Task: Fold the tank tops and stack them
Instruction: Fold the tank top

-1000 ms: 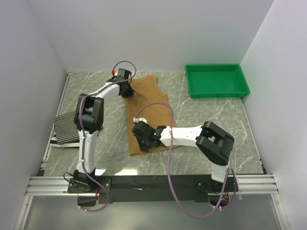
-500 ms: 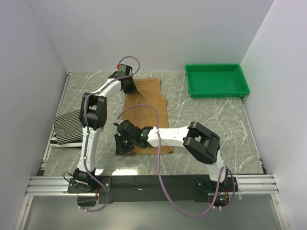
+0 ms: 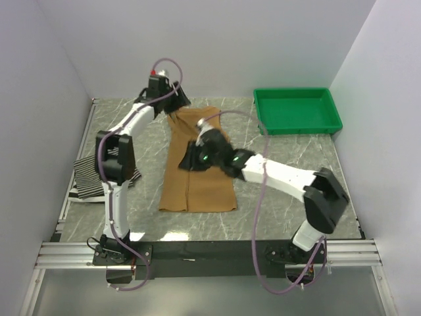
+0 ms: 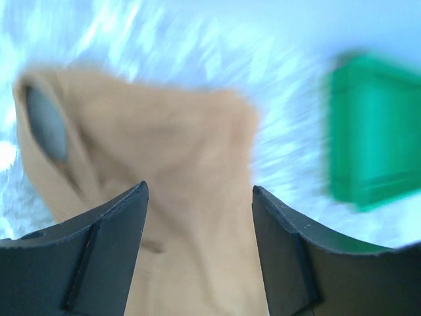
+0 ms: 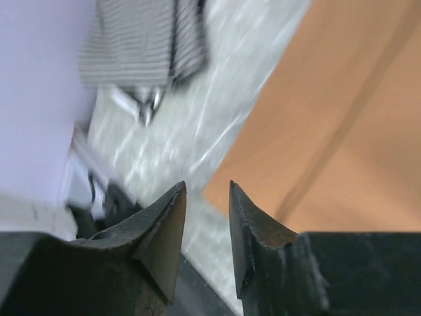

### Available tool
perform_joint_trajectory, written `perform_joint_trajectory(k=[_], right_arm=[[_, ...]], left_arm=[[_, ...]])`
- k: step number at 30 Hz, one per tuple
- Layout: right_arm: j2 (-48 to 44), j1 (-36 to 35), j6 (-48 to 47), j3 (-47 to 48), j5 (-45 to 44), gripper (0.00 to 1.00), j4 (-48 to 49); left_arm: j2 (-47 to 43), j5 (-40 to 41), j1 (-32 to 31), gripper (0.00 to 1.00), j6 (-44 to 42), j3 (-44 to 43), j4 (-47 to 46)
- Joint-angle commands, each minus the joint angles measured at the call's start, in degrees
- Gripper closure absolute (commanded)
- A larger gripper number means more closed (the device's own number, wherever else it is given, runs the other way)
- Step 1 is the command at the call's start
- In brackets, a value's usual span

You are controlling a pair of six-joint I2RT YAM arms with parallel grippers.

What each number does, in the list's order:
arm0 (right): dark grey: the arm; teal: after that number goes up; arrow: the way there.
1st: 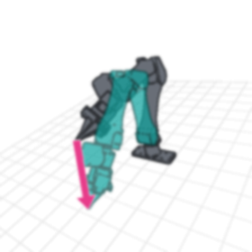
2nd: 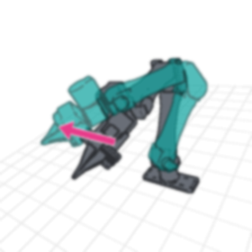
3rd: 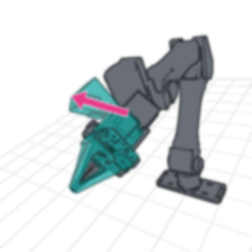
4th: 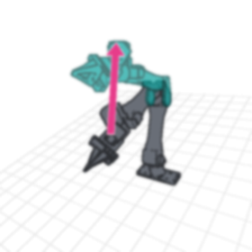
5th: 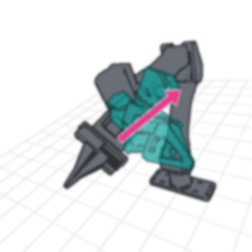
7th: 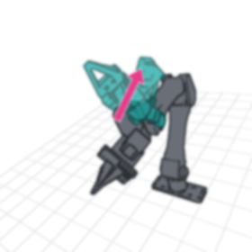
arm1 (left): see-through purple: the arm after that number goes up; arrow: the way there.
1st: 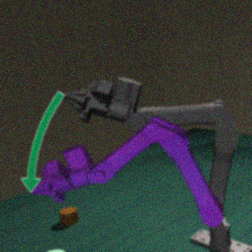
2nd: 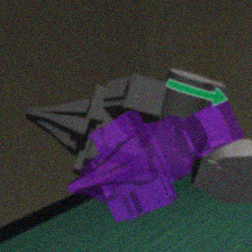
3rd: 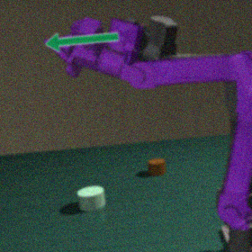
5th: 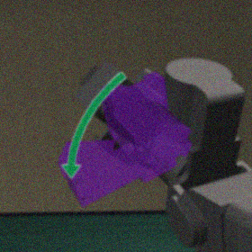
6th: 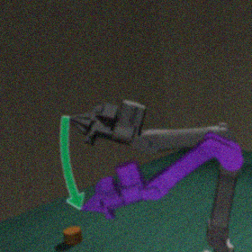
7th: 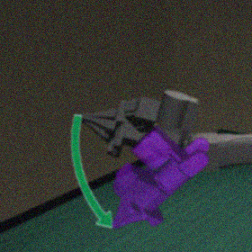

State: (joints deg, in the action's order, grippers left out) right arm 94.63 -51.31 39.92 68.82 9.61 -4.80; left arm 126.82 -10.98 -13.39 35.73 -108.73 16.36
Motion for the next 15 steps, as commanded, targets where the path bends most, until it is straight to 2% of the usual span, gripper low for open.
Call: perform_joint_trajectory(k=[1,5,8,15], right_arm=[[-4.01,8.20,-3.52,-0.71,-3.54,0.59,-4.42],[-0.16,17.87,-7.04,2.37,-3.46,0.59,-10.22],[4.66,24.47,-9.24,5.70,-2.93,0.59,-13.12],[15.05,31.17,-13.64,15.27,-0.47,0.60,-16.20]], left_arm=[[-10.01,-3.51,0.56,0.30,3.20,3.06,-10.28],[-15.72,-2.91,-0.23,0.33,6.98,10.80,-12.14],[-19.68,-1.85,-2.34,0.37,8.39,17.30,-10.21],[-29.60,-0.97,-12.44,0.43,9.89,36.02,-13.45]])
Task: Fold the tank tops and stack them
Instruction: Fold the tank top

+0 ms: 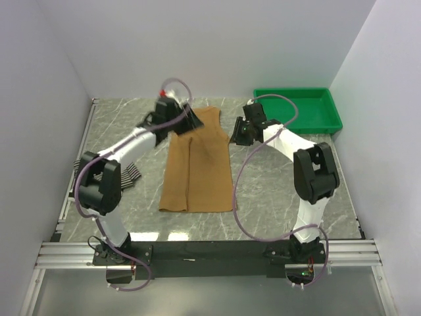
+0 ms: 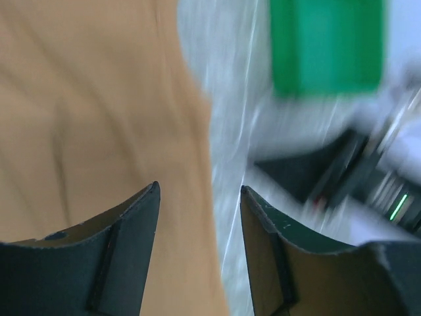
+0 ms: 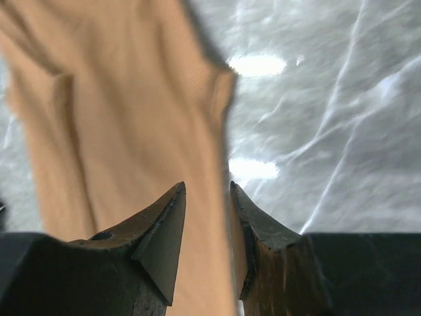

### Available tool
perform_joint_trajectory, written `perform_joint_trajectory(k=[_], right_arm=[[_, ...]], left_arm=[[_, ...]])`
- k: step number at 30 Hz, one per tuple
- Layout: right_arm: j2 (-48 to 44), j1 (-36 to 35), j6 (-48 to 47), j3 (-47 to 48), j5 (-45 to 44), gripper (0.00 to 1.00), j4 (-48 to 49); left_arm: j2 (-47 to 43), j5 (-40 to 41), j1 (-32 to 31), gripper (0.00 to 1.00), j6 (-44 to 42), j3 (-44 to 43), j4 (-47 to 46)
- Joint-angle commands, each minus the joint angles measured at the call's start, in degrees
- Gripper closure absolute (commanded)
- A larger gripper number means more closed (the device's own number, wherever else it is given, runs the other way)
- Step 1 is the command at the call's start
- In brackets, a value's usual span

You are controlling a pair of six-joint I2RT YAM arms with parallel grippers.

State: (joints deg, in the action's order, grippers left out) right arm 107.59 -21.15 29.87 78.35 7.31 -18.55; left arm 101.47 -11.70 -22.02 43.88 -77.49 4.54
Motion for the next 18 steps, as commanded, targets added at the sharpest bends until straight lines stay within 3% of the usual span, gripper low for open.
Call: perform_joint_trajectory(k=[1,9,18], right_arm=[[3.05,1.54,-4.11,6.55,2.35,0.59,-2.72],[8.68,2.69,-4.03,10.42,4.55,0.57,-1.76],[13.87,2.69,-2.97,13.84,5.26,0.58,-1.49]], left_arm=[[-4.96,-0.07,-6.52,0.43,2.09,8.29,-2.07],[-8.66,0.55,-17.95,0.43,5.25,20.00,-7.42],[-4.00,3.62,-28.77,0.44,6.84,16.86,-5.50]])
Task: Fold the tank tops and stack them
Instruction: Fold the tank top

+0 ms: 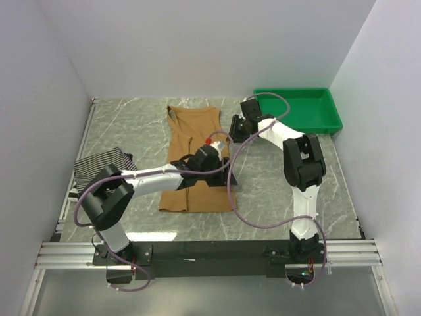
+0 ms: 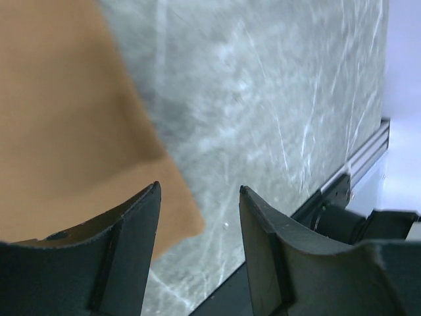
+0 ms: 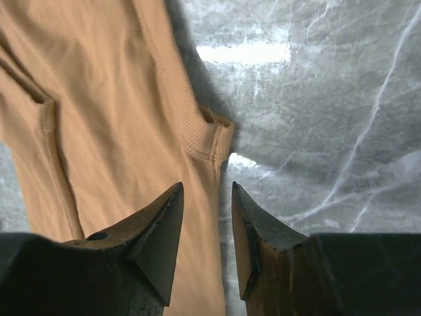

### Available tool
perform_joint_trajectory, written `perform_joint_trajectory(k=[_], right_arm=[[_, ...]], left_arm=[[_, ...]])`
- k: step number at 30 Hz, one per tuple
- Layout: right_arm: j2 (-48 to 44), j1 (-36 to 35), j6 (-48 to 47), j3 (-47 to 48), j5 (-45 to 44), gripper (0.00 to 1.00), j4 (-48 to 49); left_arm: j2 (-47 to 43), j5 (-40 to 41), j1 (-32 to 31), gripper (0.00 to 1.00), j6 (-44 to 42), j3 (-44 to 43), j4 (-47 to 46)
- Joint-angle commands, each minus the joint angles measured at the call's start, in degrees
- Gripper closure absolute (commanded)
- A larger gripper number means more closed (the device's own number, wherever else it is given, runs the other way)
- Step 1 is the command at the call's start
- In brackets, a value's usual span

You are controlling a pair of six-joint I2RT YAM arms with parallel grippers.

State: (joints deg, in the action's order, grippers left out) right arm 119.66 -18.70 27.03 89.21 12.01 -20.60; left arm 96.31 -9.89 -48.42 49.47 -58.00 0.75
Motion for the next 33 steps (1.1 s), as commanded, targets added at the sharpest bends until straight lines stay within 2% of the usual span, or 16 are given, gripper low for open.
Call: perform_joint_trajectory(k=[1,7,20,24,26,27,30,31,32,33], right_arm=[[2.85,0.24,-0.22,3.42,0.56,0.58,0.30],[5.06,0.24,0.22,4.22,1.35,0.58,1.18],[5.41,0.24,1.10,3.69,1.97,0.86,2.32],[4.97,0.24,1.01,3.34,1.70,0.87,2.41],[4.71,0.24,0.84,3.08,1.70,0.86,2.41],[4.54,0.24,0.92,2.99,1.53,0.86,2.49],[3.31,0.33,1.01,2.11,1.35,0.84,2.93],[2.43,0.24,1.01,1.85,1.00,0.83,2.93],[1.90,0.24,1.10,1.32,0.65,0.79,3.20],[1.29,0.24,1.10,0.97,0.30,0.77,3.46]], left_arm=[[1.51,2.59,-2.99,0.44,1.33,-2.82,-1.29],[3.09,4.61,-7.29,0.44,2.03,-3.35,-0.06],[8.62,9.71,-13.71,0.47,2.38,-6.51,7.59],[9.68,12.17,-14.68,0.52,2.38,-7.48,9.17],[10.30,12.35,-14.94,0.58,2.29,-7.74,9.35],[10.30,12.35,-15.12,0.67,2.38,-7.74,9.44],[9.86,12.61,-15.29,0.82,2.30,-7.40,9.70],[9.42,12.88,-15.21,0.95,2.56,-7.13,9.88],[8.20,12.70,-15.21,0.99,2.56,-6.69,9.45],[7.32,12.79,-15.12,0.99,2.65,-5.38,8.92]])
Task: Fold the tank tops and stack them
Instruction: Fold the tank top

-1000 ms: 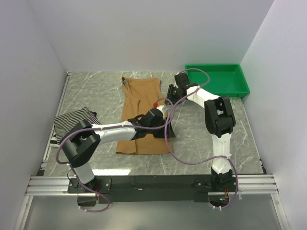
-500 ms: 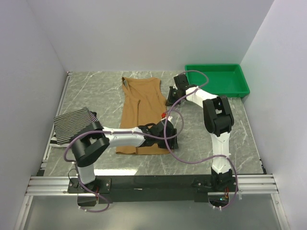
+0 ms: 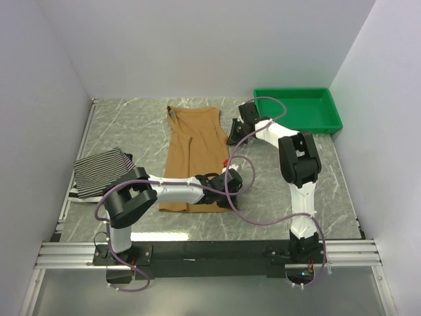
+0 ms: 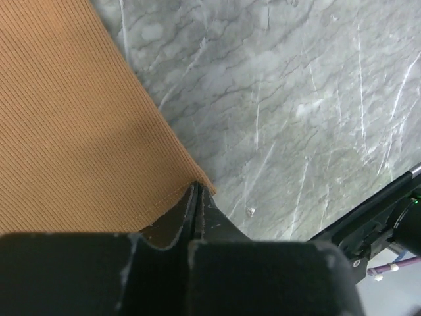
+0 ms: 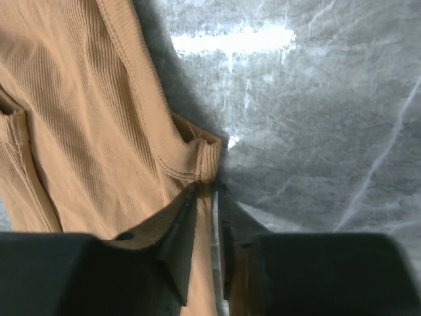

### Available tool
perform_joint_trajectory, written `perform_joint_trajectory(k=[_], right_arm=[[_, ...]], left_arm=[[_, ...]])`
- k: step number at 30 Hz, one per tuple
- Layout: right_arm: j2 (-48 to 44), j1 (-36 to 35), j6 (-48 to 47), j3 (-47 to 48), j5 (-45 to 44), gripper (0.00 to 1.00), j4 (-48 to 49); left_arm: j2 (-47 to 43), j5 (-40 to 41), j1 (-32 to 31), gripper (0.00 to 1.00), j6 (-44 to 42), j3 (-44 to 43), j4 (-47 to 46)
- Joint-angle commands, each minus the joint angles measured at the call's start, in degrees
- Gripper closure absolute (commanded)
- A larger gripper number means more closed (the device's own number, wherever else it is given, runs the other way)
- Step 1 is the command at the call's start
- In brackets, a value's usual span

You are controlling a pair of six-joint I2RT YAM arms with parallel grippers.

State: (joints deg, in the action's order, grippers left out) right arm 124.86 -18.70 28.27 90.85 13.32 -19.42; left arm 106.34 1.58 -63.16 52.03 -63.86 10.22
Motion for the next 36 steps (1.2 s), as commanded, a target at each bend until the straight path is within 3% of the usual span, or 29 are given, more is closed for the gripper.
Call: perform_joint_trajectory(k=[1,5,10,18,24,28,32,36], right_arm=[[-5.23,0.33,-0.06,-1.11,-1.54,0.72,2.63],[-7.61,0.24,0.38,-3.13,-2.86,0.62,4.74],[-7.09,0.07,0.91,-2.43,-3.48,0.61,4.48],[-2.96,-1.16,1.08,0.64,-5.32,0.62,3.25],[-1.11,-1.43,1.35,1.26,-4.71,0.62,5.27],[-0.14,-1.87,1.35,1.96,-5.76,0.61,4.84],[1.44,-2.66,0.82,3.98,-7.78,0.63,2.37],[1.44,-2.83,1.17,3.20,-9.10,0.80,1.49]], left_arm=[[-5.25,1.23,-0.48,0.99,0.18,1.44,-1.33],[-12.64,-0.44,-0.22,1.00,1.23,9.51,-7.13],[-18.09,-1.14,0.58,1.00,3.16,14.45,-9.78],[-18.19,-2.73,1.37,0.99,3.69,16.40,-12.32],[-14.59,-3.78,1.28,0.78,3.25,14.37,-13.20],[-13.36,-3.78,1.46,0.76,3.43,13.93,-12.77],[-12.30,-3.87,1.46,0.69,3.25,13.06,-12.24],[-11.34,-3.43,1.37,0.61,3.16,11.83,-11.36]])
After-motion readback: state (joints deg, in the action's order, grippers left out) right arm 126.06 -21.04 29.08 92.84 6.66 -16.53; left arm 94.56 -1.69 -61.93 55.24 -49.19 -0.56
